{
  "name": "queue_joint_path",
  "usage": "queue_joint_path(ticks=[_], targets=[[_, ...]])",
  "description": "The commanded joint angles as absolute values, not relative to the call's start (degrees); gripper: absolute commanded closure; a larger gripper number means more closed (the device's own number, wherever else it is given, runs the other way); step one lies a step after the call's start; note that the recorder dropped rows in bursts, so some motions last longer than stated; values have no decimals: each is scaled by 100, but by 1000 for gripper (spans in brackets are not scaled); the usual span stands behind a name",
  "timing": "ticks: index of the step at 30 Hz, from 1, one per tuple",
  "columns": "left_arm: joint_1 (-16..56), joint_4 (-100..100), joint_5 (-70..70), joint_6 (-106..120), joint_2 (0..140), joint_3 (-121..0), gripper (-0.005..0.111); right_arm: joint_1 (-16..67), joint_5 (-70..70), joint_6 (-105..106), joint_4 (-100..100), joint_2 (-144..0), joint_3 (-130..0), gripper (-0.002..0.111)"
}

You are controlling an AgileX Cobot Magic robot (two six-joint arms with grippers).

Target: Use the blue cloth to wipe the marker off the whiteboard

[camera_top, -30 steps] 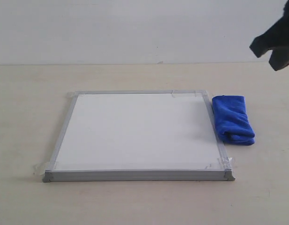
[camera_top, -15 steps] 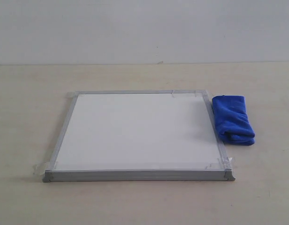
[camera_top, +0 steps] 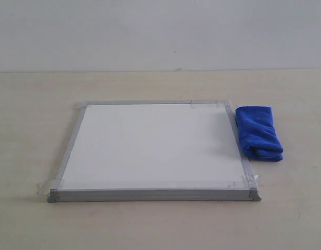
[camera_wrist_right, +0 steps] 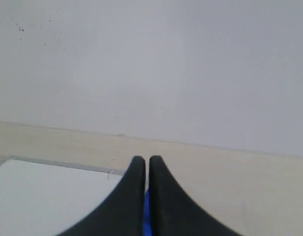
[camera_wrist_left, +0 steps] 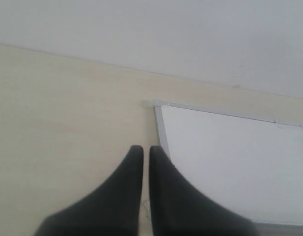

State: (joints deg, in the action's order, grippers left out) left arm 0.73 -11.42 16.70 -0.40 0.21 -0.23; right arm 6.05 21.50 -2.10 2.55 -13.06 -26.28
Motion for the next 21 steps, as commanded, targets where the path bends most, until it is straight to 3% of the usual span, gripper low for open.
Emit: queue_joint_path(ticks=[1, 8, 21], targets=[[58, -1120, 1678, -44, 0, 0, 102, 565, 1053, 0, 378, -879, -1368, 108], [58, -1120, 1678, -44, 0, 0, 102, 565, 508, 96, 351, -189, 0, 108], [58, -1120, 1678, -44, 0, 0, 102, -16, 1807, -234, 183, 0, 0, 108]])
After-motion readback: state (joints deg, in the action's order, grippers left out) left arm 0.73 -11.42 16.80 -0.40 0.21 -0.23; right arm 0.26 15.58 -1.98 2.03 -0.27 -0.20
